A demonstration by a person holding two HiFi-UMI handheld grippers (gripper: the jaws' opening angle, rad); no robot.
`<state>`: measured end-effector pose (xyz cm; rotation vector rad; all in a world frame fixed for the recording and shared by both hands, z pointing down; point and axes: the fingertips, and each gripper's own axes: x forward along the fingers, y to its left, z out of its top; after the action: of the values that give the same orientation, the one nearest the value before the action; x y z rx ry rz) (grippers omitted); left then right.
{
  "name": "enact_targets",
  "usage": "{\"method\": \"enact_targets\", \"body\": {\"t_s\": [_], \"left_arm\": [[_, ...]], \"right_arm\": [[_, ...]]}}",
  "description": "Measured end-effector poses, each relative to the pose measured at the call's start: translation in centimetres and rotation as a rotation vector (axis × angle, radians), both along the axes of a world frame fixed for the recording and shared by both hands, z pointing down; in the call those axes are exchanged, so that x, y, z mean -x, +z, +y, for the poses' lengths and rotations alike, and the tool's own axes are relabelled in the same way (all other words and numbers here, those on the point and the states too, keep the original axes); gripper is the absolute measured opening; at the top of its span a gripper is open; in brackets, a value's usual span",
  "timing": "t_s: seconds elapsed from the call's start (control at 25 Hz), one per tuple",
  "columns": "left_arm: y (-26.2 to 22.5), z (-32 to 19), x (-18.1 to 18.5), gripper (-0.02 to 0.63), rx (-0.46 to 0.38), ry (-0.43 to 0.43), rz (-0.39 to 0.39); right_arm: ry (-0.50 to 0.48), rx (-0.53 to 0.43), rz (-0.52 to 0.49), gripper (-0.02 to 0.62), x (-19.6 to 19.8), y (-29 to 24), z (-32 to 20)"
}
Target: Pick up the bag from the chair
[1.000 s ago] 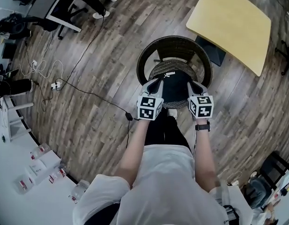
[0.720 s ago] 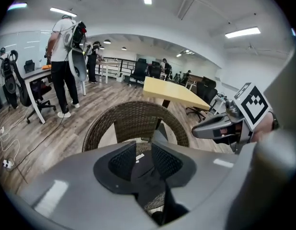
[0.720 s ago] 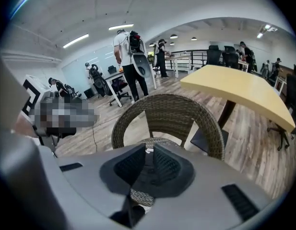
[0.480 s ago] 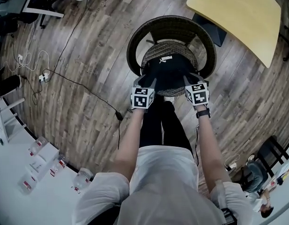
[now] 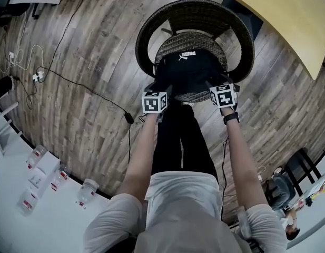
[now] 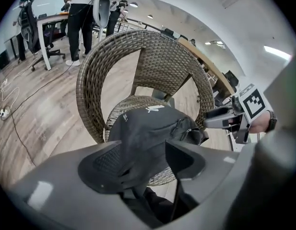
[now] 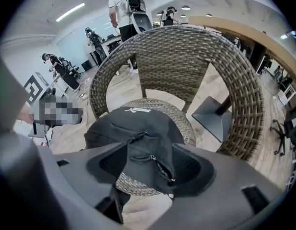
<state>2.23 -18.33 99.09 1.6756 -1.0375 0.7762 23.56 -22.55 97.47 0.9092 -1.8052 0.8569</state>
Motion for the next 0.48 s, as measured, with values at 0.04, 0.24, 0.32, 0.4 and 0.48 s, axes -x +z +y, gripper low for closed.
{"method": "enact_targets", "body": {"t_s": [0.04, 0.24, 0.32, 0.4, 0.48], "left_arm": [[0.9, 0.2, 0.1, 0.268, 0.014, -0.004, 0.001], [4.6, 1.1, 0.8, 0.268, 0.060, -0.003, -0.035], [5.4, 1.3, 1.0, 0.268, 0.070, 0.001, -0.047], [5.9, 1.4, 1.1, 0.267, 0.069, 0.001, -0.052], [6.3, 1.4, 1.3, 0.245, 0.061, 0.003, -0.065]], "right_arm": [[0.000, 0.005, 0.014, 0.262, -0.4, 0.8, -0.1], [-0.015, 0.051, 0.061, 0.261, -1.7, 4.8, 0.2], [-0.014, 0.066, 0.069, 0.261, -1.9, 5.8, 0.3], [-0.005, 0.072, 0.074, 0.261, -2.0, 6.4, 0.4], [-0.003, 0.069, 0.090, 0.249, -2.2, 6.8, 0.4]]}}
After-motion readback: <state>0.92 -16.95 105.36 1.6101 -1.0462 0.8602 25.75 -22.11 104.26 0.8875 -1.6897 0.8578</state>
